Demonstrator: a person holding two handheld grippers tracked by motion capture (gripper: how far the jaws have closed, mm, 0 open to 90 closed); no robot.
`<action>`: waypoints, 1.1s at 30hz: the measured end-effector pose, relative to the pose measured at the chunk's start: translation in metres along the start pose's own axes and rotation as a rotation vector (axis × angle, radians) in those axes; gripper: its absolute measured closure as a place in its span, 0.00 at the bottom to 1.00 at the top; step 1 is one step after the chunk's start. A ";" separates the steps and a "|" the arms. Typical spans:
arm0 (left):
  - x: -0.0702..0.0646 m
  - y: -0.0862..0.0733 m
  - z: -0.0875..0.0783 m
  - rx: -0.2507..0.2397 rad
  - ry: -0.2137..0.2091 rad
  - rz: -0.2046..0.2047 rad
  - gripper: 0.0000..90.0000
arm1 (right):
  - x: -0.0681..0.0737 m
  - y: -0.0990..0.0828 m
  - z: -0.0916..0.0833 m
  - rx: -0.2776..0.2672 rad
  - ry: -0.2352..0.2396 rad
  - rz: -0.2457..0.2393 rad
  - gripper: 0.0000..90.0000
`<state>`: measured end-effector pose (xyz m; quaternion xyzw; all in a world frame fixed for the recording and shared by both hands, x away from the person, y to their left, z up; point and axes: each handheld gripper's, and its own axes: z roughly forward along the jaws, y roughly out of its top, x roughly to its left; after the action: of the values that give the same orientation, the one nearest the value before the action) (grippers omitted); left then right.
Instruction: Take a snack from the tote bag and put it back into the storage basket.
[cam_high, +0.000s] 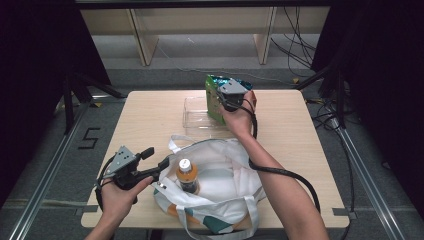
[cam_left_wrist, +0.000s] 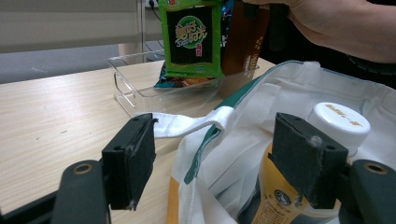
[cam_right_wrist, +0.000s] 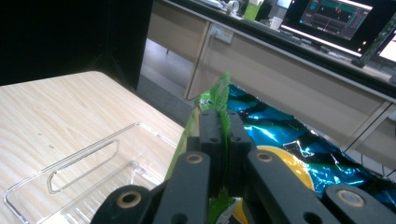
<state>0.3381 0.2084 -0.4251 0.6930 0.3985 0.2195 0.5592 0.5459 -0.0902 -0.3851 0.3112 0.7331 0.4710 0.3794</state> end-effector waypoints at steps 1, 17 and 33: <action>0.000 0.000 0.000 -0.002 0.000 -0.001 0.33 | 0.001 0.000 0.000 0.007 -0.001 0.006 1.00; 0.001 0.000 0.000 -0.020 -0.012 -0.004 0.33 | 0.002 -0.002 0.003 -0.008 -0.026 -0.064 1.00; 0.000 0.000 0.000 -0.012 -0.008 -0.003 0.33 | 0.004 -0.011 0.000 0.002 -0.012 -0.087 1.00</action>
<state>0.3380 0.2087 -0.4250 0.6900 0.3961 0.2184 0.5651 0.5428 -0.0912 -0.3961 0.2821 0.7441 0.4517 0.4034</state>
